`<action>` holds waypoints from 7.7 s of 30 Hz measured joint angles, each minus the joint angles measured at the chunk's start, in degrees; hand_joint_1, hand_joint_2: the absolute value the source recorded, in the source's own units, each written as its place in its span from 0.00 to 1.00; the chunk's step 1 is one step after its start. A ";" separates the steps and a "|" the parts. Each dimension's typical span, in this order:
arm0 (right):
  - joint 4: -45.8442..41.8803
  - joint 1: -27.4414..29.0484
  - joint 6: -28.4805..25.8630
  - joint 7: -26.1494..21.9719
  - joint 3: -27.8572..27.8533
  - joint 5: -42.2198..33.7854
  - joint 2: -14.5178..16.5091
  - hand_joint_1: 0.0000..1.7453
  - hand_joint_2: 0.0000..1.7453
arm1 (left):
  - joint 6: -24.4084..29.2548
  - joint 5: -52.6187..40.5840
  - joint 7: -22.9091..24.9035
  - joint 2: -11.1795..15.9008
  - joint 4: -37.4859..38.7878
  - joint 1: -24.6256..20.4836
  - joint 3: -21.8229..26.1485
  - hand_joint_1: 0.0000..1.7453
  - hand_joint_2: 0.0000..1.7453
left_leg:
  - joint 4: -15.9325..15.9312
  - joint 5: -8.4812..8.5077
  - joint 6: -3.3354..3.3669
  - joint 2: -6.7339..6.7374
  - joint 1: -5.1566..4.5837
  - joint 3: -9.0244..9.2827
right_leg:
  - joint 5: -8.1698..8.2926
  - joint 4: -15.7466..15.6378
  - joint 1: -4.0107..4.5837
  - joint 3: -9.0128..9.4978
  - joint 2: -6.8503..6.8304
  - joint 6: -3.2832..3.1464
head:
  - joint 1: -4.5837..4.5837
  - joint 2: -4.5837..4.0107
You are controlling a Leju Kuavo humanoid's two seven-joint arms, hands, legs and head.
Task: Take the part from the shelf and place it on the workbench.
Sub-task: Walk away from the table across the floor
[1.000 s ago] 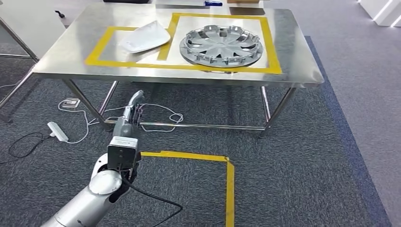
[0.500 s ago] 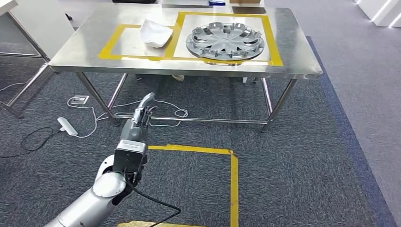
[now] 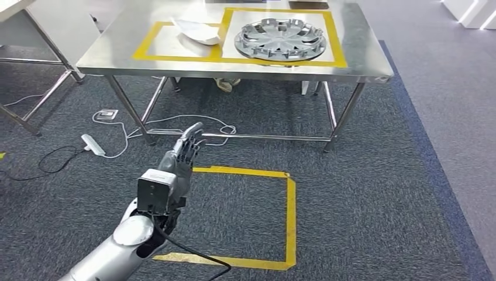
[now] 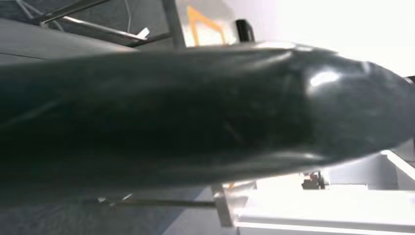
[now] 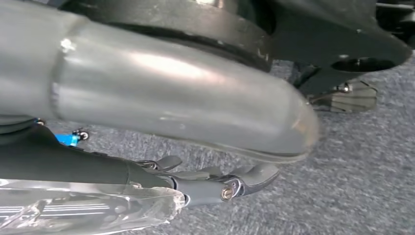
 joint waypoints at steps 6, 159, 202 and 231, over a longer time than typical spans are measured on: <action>0.02 0.46 -0.03 -0.04 -0.05 -0.59 0.00 0.00 0.00 | -0.83 1.10 1.17 0.17 0.10 0.21 -0.65 0.00 0.00 | -0.15 3.31 1.89 0.46 0.22 -3.43 | -9.32 13.57 -0.87 -5.52 0.49 2.05 | 0.60 0.00; -40.77 21.02 7.93 23.36 18.92 -21.58 8.09 0.00 0.00 | -7.58 -35.51 8.55 -18.73 32.50 32.54 73.14 0.00 0.00 | -1.83 3.44 1.42 0.72 0.13 -2.05 | -12.95 10.65 -1.01 0.11 1.82 1.66 | 1.23 0.00; -31.60 16.48 6.89 17.69 10.09 -10.40 7.55 0.00 0.00 | -11.59 -42.96 8.54 -18.89 32.58 31.16 75.07 0.00 0.00 | 0.75 0.47 -1.09 4.49 -0.11 -1.55 | -6.29 -2.66 -0.97 8.30 -0.94 -0.55 | 0.63 0.00; -13.98 5.23 1.42 8.95 -1.87 -5.67 4.92 0.00 0.00 | -9.59 -54.48 4.01 -18.64 37.13 26.25 85.37 0.00 0.00 | -1.36 2.86 -0.17 6.02 -0.31 -1.84 | -6.42 -1.74 -0.97 7.07 -2.36 0.99 | 0.82 0.00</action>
